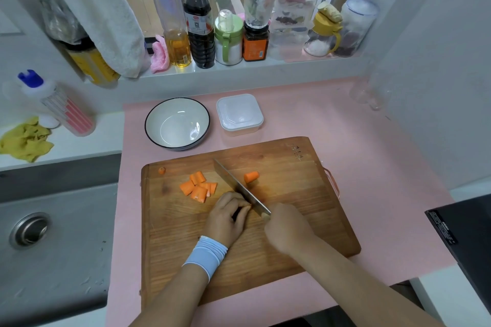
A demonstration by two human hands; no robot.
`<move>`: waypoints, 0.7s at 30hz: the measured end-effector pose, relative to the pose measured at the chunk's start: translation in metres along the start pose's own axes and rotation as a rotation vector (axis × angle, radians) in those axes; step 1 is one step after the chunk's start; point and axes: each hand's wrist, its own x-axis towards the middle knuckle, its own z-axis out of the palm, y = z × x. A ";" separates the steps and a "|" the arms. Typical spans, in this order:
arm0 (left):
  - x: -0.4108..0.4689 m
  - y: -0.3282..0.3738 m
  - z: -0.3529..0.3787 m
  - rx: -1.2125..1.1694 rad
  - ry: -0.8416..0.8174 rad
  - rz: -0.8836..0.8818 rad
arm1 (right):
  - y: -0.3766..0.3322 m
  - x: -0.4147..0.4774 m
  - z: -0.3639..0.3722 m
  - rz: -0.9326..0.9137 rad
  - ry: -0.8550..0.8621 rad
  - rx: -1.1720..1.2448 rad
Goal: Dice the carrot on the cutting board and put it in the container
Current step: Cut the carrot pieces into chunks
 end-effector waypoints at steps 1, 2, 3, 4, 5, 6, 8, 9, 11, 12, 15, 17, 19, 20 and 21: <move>-0.001 0.000 0.000 0.003 0.002 0.005 | 0.001 0.000 0.001 -0.004 0.003 0.002; -0.002 0.000 0.001 0.010 0.002 0.009 | 0.001 0.000 0.001 -0.010 0.008 0.003; -0.003 -0.001 0.001 0.018 0.003 0.012 | 0.002 0.000 0.002 -0.013 0.013 0.003; -0.004 -0.001 0.002 0.027 0.004 0.013 | 0.002 0.000 0.002 -0.015 0.020 0.002; -0.004 -0.001 0.002 0.036 0.005 0.010 | 0.003 0.000 0.003 -0.015 0.027 0.000; -0.004 -0.001 0.002 0.041 0.005 0.004 | 0.003 0.000 0.003 -0.020 0.034 -0.003; -0.003 0.000 0.002 0.039 0.002 -0.003 | 0.003 0.000 0.004 -0.026 0.034 -0.003; -0.002 0.000 0.002 0.031 -0.001 -0.004 | 0.003 0.000 0.004 -0.026 0.031 0.000; -0.002 0.000 0.001 -0.002 -0.012 -0.016 | 0.004 -0.001 0.004 -0.029 0.032 0.005; -0.001 -0.001 0.001 -0.017 -0.014 -0.025 | 0.005 -0.002 0.003 -0.030 0.033 0.009; -0.001 -0.002 0.000 -0.036 -0.014 -0.032 | 0.010 -0.007 0.004 -0.031 0.022 0.005; -0.003 -0.002 0.001 -0.036 -0.008 -0.030 | 0.012 -0.009 0.004 -0.041 0.019 -0.004; -0.003 -0.002 0.001 -0.040 -0.005 -0.035 | 0.011 -0.011 0.002 -0.051 0.020 -0.003; -0.003 -0.002 0.001 -0.043 -0.003 -0.037 | 0.010 -0.011 0.000 -0.055 0.020 0.003; -0.003 -0.002 0.001 -0.044 0.001 -0.039 | 0.009 -0.012 -0.002 -0.059 0.022 0.005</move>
